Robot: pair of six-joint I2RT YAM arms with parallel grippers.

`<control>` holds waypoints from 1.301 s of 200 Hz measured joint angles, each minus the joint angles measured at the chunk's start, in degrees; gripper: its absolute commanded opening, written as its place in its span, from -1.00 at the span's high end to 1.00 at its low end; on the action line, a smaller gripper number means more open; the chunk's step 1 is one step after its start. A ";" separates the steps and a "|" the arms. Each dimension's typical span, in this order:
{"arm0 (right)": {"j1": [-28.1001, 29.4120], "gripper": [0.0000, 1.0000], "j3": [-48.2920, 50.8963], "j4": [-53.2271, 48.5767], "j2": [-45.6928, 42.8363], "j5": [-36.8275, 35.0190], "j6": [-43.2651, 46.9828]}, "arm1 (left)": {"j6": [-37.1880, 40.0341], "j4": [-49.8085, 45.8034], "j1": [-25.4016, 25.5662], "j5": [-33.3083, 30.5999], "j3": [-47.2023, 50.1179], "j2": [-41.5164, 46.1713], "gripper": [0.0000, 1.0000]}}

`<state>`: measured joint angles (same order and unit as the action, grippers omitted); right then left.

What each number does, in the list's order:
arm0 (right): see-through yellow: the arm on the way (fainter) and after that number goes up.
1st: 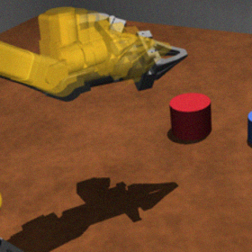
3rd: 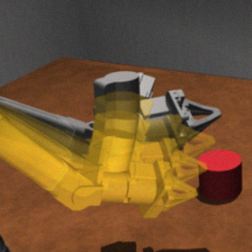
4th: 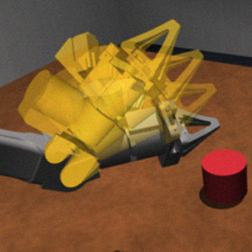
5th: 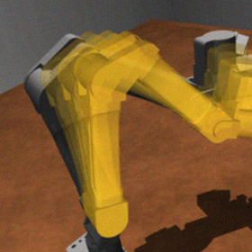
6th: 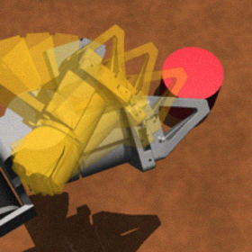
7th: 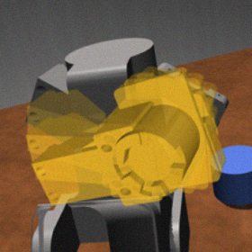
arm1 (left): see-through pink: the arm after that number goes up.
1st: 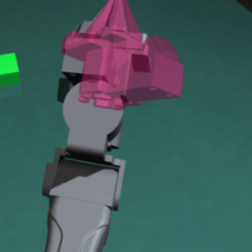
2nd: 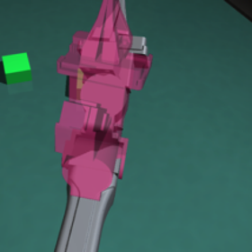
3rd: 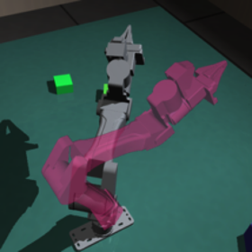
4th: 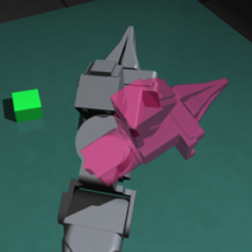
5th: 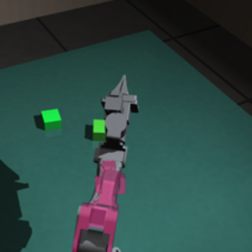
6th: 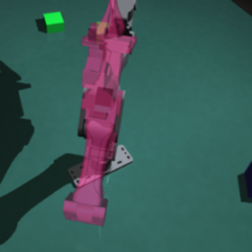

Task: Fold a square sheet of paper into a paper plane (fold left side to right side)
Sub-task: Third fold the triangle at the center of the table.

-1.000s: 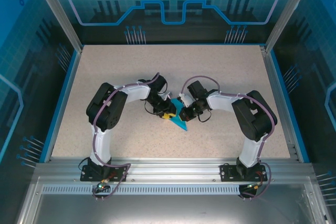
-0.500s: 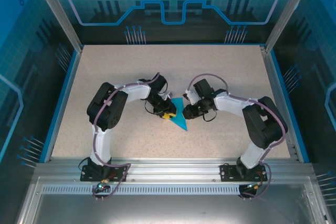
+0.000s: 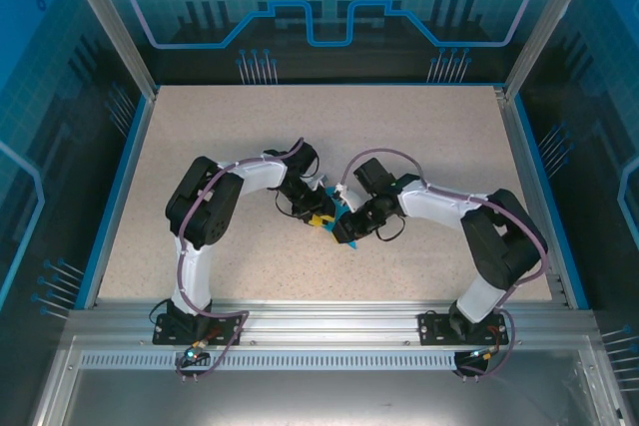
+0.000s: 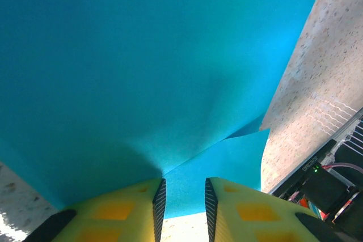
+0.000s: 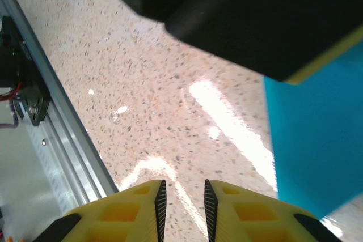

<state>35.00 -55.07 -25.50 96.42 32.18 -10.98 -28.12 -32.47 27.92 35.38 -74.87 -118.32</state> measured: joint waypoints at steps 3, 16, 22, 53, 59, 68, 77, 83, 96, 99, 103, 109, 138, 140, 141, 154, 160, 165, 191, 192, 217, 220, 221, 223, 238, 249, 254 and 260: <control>0.15 0.51 -0.22 -0.09 0.42 0.02 0.00 | 0.00 0.00 0.00 0.00 0.00 -0.02 0.40; 0.35 0.53 -1.07 -0.66 2.23 -0.02 0.07 | 0.00 -0.07 0.00 0.00 -0.04 -0.02 0.41; 0.35 0.53 -1.44 -1.05 3.08 -0.26 0.07 | 0.00 -0.13 0.00 0.00 -0.09 -0.02 0.41; 0.33 0.54 -1.90 -2.27 4.96 -1.75 0.04 | 0.00 -0.35 0.00 -0.07 -0.33 -0.13 0.41; 0.31 0.55 -1.90 -2.36 4.96 -1.79 0.07 | 0.00 -0.44 0.00 -0.11 -0.37 -0.15 0.41; 0.31 0.55 -1.90 -2.38 4.96 -1.88 0.04 | 0.02 -0.46 0.00 -0.17 -0.37 -0.15 0.41; 0.28 0.55 -1.90 -2.40 4.96 -2.01 0.04 | 0.07 -0.50 0.02 -0.20 -0.39 -0.15 0.41; 0.22 0.55 -1.90 -2.43 4.96 -2.14 0.04 | 0.09 -0.55 0.00 -0.22 -0.42 -0.15 0.41; 0.09 0.57 -1.90 -2.47 4.96 -2.27 0.04 | 0.15 -0.63 0.00 -0.24 -0.46 -0.20 0.41; 0.09 0.57 -1.90 -2.54 4.96 -2.32 0.04 | 0.15 -0.63 0.00 -0.24 -0.46 -0.20 0.41; 0.02 0.57 -1.90 -2.58 4.96 -2.40 0.04 | 0.15 -0.66 0.00 -0.26 -0.48 -0.22 0.41; -0.15 0.57 -1.90 -2.62 4.96 -2.40 0.04 | 0.15 -0.66 0.00 -0.26 -0.48 -0.24 0.41; -1.09 0.57 -1.90 -2.67 4.96 -2.95 0.04 | 0.15 -0.72 0.02 -0.42 -0.55 -0.24 0.41; -1.18 0.57 -1.90 -2.69 4.96 -3.02 0.04 | 0.15 -0.72 0.02 -0.42 -0.55 -0.24 0.41; -1.20 0.57 -1.90 -2.71 4.96 -3.02 0.04 | 0.15 -0.72 0.02 -0.42 -0.55 -0.24 0.41; -1.33 0.58 -1.90 -2.86 4.96 -3.10 0.04 | 0.15 -0.79 0.02 -0.42 -0.59 -0.24 0.41; -1.38 0.58 -1.90 -2.99 4.96 -3.13 0.04 | 0.15 -0.83 0.02 -0.44 -0.63 -0.26 0.41; -1.38 0.59 -1.90 -3.08 4.96 -3.15 0.04 | 0.17 -0.85 0.02 -0.46 -0.63 -0.26 0.41; -1.46 0.60 -1.90 -3.54 4.96 -3.26 0.04 | 0.15 -0.92 0.02 -0.48 -0.72 -0.28 0.41; -1.46 0.60 -1.90 -3.56 4.98 -3.26 0.04 | 0.15 -0.94 0.02 -0.48 -0.74 -0.31 0.41; -1.57 0.61 -1.90 -3.72 5.18 -3.45 0.04 | 0.17 -1.31 0.02 -0.50 -1.01 -0.46 0.41; -1.60 0.60 -1.90 -3.74 5.22 -3.54 0.04 | 0.17 -1.36 0.02 -0.52 -1.07 -0.48 0.41; -1.60 0.61 -1.90 -3.74 5.25 -3.56 0.04 | 0.17 -1.38 0.02 -0.52 -1.07 -0.48 0.41; -1.64 0.60 -1.90 -3.82 5.29 -3.65 0.04 | 0.17 -1.42 0.04 -0.55 -1.09 -0.50 0.41; -1.66 0.60 -1.90 -4.15 5.51 -3.93 0.04 | 0.17 -1.55 0.07 -0.59 -1.18 -0.57 0.41; -1.68 0.60 -1.90 -4.39 5.73 -4.37 0.04 | 0.17 -1.55 0.07 -0.59 -1.18 -0.57 0.41; -1.68 0.60 -1.90 -4.55 5.84 -4.57 0.04 | 0.17 -1.55 0.07 -0.59 -1.18 -0.57 0.41; -1.68 0.60 -1.90 -4.66 5.97 -4.76 0.04 | 0.17 -1.57 0.07 -0.59 -1.18 -0.57 0.41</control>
<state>33.32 -56.97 -30.15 102.39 27.42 -10.94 -27.94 -34.04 27.99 34.79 -76.05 -118.89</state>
